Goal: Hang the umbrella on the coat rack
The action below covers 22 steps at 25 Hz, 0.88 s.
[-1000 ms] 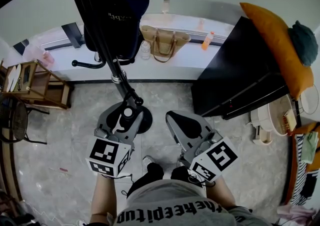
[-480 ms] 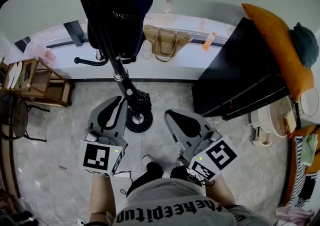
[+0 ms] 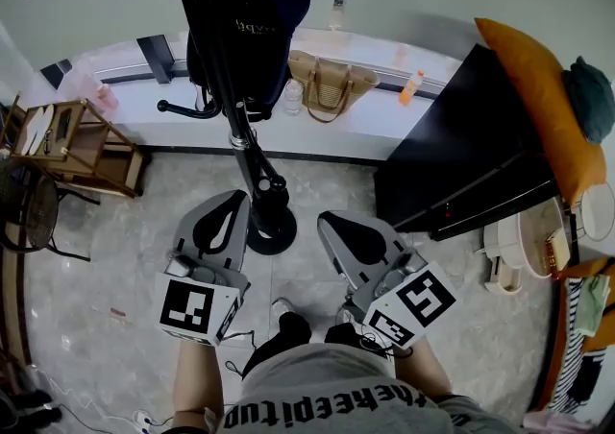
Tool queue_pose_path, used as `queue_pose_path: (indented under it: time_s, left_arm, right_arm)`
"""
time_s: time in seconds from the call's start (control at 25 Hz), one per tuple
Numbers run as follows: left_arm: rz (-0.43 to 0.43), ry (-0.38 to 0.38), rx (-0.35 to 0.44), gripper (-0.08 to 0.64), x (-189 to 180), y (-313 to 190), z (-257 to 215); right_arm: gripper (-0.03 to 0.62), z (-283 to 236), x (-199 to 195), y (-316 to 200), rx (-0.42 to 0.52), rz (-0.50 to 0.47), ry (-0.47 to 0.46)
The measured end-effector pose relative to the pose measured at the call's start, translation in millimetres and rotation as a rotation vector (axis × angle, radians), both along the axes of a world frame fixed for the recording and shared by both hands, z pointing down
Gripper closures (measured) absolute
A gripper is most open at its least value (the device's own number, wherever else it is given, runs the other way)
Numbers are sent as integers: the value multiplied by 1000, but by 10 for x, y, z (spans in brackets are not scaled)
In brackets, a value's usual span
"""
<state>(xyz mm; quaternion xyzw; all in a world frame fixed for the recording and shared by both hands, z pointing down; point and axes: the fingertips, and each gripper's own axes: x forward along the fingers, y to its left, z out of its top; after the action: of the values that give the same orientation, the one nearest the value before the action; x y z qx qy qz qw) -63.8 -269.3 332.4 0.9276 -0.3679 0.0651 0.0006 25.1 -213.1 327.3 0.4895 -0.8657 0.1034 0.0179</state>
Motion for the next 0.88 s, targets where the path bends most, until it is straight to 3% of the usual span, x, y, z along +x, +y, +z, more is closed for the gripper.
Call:
queue_pose_path:
  time_s: [0.24,0.44,0.88]
  left_arm:
    - [-38,-33,-41,545,-100,166,0]
    - [-77,39,14,545,-147,274,-147]
    - [-157,52,36,545,-239,551,-277]
  right_arm:
    - [580,-56,-94,62,12,-55,2]
    - [580,-99,-162,120,23,-105,2]
    - [580,-179,-269,242,41,-209,1]
